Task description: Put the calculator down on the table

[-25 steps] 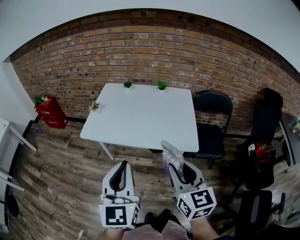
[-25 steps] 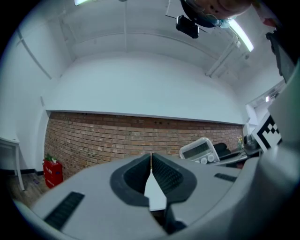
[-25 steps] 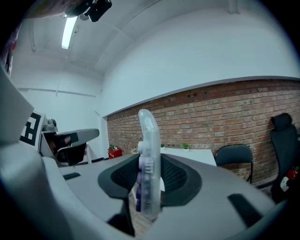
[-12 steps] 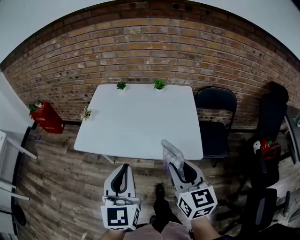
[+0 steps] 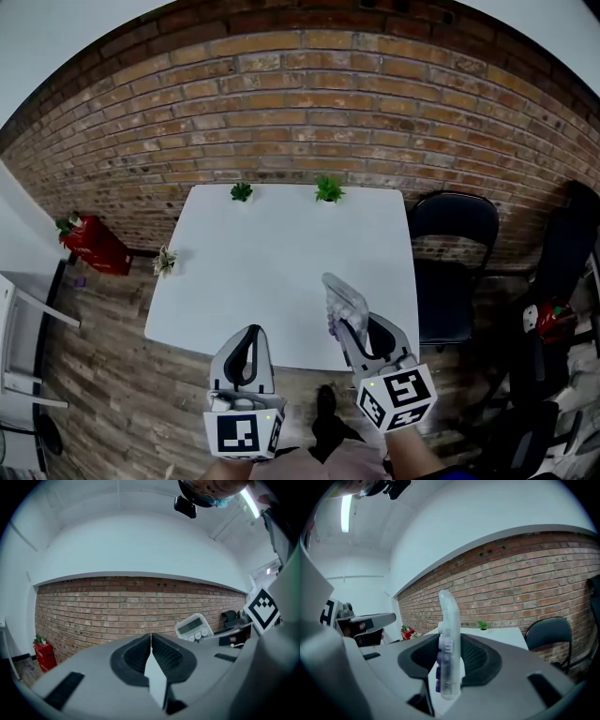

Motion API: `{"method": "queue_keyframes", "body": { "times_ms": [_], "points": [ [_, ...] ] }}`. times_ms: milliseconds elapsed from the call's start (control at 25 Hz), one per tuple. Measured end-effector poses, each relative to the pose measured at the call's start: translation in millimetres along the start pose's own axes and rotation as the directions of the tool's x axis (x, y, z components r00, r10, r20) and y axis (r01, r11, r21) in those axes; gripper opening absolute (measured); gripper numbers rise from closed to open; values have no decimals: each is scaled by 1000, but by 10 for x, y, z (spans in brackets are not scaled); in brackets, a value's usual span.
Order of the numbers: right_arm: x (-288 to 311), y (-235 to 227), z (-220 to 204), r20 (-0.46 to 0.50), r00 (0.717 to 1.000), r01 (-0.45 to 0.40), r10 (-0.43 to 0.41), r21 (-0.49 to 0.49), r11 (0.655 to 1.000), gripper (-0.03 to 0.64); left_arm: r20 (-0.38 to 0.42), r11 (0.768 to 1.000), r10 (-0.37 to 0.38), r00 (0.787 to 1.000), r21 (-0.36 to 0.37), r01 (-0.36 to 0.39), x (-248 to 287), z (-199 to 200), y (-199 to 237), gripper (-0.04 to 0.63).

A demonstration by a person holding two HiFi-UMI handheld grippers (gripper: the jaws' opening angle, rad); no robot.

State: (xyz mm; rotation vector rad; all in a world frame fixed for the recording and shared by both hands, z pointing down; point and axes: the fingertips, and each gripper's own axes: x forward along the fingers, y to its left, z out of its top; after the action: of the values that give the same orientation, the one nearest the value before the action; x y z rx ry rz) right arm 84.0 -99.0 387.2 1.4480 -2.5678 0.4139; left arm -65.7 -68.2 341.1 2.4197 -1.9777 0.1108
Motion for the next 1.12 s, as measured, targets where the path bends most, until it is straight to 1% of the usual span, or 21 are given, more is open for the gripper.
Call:
{"method": "queue_keyframes", "body": {
  "times_ms": [120, 240, 440, 520, 600, 760, 880, 960, 1120],
  "points": [
    [283, -98, 141, 3, 1000, -26, 26, -8, 1000, 132, -7, 1000, 14, 1000, 10, -14, 272, 32, 76, 18],
    [503, -148, 301, 6, 999, -40, 41, -23, 999, 133, 22, 999, 37, 999, 1, -37, 475, 163, 178, 18],
    [838, -61, 473, -2, 999, -53, 53, -50, 997, 133, 37, 998, 70, 997, -8, -69, 688, 228, 537, 18],
    [991, -39, 528, 0, 999, -45, 45, -61, 997, 133, 63, 998, 65, 996, -29, -63, 806, 270, 657, 18],
    [1105, -27, 555, -3, 999, -33, 33, -65, 997, 133, 71, 998, 57, 996, -39, -55, 906, 261, 767, 18],
    [1294, -22, 597, -9, 1000, -14, 13, -52, 999, 132, 73, 999, 38, 997, -24, -37, 1114, 273, 986, 18],
    [1448, -44, 592, -21, 1000, -5, 4, -39, 999, 132, 87, 999, 24, 996, -40, -20, 1268, 299, 1048, 18],
    [1543, -59, 567, -33, 999, -2, 1, -33, 999, 133, 78, 998, 19, 997, -55, -15, 1355, 268, 1081, 18],
    [1729, -101, 487, -62, 998, 0, -1, -11, 1000, 133, 40, 999, 9, 999, -51, -6, 1506, 147, 1166, 18]
  ]
}}
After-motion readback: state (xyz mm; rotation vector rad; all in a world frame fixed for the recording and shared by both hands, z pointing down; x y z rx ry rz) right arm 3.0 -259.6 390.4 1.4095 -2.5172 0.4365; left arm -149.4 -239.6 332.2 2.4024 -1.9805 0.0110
